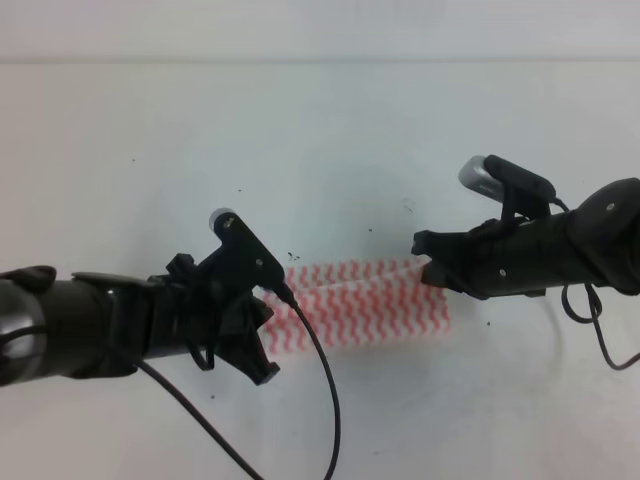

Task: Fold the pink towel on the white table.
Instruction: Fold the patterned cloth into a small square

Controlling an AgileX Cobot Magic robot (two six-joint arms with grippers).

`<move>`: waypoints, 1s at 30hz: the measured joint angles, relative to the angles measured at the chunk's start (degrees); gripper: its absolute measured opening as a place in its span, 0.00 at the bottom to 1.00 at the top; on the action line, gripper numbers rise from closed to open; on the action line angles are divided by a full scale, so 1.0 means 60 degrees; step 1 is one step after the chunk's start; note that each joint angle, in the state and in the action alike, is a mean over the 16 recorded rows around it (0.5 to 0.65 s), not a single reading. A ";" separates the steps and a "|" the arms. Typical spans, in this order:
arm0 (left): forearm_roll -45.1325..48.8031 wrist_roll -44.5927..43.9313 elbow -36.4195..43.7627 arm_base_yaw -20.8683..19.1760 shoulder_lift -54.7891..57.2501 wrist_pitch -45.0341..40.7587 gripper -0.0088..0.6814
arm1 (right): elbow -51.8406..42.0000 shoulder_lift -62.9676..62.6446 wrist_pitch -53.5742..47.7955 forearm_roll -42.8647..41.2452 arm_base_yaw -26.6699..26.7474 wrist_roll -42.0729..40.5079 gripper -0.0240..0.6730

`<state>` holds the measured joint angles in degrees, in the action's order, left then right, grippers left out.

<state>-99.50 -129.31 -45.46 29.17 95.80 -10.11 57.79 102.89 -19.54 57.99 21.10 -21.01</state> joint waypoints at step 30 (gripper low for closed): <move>-0.0094 0.0024 -0.0673 0.0002 0.0623 0.0349 0.01 | 0.0953 0.0766 -0.0308 -0.0249 -0.0053 0.0002 0.01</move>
<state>-100.07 -129.17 -49.49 29.18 99.53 -8.01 63.51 107.49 -21.39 56.49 20.79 -21.00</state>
